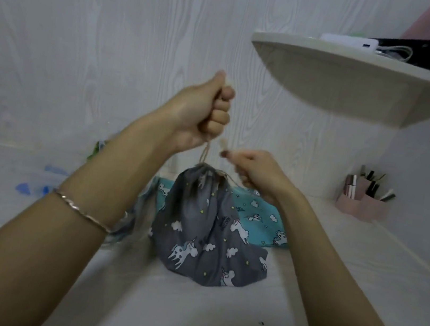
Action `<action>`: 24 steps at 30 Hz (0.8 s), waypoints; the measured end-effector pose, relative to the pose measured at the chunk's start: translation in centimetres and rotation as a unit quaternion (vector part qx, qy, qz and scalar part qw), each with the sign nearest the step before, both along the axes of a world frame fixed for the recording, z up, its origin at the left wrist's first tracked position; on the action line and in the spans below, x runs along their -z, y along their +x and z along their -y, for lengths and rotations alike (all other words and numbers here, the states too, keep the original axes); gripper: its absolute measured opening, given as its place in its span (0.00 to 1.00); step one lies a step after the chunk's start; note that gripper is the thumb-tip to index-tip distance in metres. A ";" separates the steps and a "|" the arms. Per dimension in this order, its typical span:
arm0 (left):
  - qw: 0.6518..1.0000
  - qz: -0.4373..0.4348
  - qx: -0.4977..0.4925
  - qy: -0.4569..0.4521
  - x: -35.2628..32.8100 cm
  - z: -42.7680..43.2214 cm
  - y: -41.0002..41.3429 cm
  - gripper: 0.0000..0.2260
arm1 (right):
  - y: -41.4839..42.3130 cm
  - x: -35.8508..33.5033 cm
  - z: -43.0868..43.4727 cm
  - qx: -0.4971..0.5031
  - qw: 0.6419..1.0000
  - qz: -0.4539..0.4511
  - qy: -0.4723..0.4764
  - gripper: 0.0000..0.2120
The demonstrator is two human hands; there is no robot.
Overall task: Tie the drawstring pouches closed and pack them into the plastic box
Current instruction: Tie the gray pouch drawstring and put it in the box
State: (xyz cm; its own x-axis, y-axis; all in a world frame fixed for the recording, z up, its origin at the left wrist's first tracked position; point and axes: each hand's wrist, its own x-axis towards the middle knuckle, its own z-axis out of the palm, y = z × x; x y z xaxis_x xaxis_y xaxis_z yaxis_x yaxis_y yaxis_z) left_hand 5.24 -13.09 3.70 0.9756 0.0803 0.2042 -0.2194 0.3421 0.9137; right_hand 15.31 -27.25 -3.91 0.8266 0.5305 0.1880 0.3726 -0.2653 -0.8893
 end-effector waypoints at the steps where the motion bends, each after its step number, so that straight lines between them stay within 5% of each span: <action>1: 1.000 -0.008 0.021 -0.004 0.0 0.6 0.2 0.19 | -1.3 -0.4 -1.1 -0.049 0.997 0.015 -0.052 0.09; 6: 0.975 -0.059 0.136 -0.166 -0.1 0.2 0.8 0.20 | -4.6 -1.3 -2.6 -0.136 0.987 0.057 -0.066 0.12; 11: 0.971 -0.053 0.116 -0.203 -0.1 -0.5 0.1 0.12 | -5.6 -1.8 -1.8 -0.250 0.966 0.026 -0.058 0.10; 12: 0.984 -0.053 0.087 -0.149 -0.1 -0.6 -0.1 0.10 | -5.6 -1.9 -1.7 -0.248 0.968 0.016 -0.038 0.14; 14: 0.992 -0.064 -0.025 0.101 0.5 -0.9 -0.3 0.14 | -5.3 -2.0 -1.6 -0.242 0.969 -0.024 0.035 0.16; 16: 0.929 -0.088 -0.083 0.349 1.4 -1.4 -0.6 0.24 | -4.9 -2.3 -1.3 -0.225 0.966 -0.074 0.107 0.16; 17: 0.904 -0.100 -0.092 0.405 1.7 -1.7 -0.8 0.27 | -4.6 -2.5 -1.0 -0.213 0.964 -0.092 0.132 0.16; 20: 0.893 -0.061 -0.085 0.437 2.3 -2.7 -1.5 0.25 | -4.1 -2.7 -0.7 -0.194 0.956 -0.129 0.180 0.16; 24: 0.930 0.014 -0.033 0.367 2.6 -3.0 -2.0 0.10 | -4.2 -2.8 -0.9 -0.190 0.954 -0.137 0.187 0.18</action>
